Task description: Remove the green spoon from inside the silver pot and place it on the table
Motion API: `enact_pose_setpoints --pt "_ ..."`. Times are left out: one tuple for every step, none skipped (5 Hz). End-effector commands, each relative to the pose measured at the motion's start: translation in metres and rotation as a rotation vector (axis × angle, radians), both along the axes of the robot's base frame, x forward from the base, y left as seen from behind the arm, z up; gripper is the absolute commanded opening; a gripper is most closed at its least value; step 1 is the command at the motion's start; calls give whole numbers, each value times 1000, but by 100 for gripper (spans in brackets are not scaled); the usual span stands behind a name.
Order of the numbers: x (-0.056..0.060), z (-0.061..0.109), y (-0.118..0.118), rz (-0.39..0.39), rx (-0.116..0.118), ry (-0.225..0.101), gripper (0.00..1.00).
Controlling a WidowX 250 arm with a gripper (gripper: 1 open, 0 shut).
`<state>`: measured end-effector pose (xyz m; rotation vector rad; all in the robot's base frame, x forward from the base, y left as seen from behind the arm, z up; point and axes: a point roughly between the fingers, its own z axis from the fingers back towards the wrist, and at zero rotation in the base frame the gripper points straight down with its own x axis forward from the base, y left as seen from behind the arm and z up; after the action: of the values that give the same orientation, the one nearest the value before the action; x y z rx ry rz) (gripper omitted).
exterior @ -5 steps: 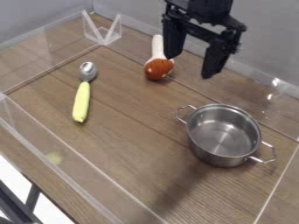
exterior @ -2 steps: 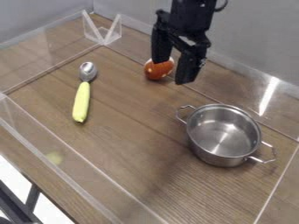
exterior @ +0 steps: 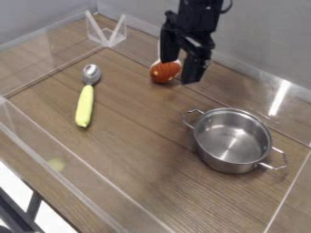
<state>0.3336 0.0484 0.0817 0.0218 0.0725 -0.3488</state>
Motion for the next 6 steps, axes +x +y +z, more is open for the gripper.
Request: enact_pose_setpoints --pt "18 7 14 32 20 -66 100" --pt "28 -5 23 59 24 -66 0" --pt "33 -15 19 67 26 -61 100" --pt "34 -24 15 76 28 -56 0" --pt "41 -23 16 67 30 -56 0" --pt "43 -14 14 58 32 -58 0"
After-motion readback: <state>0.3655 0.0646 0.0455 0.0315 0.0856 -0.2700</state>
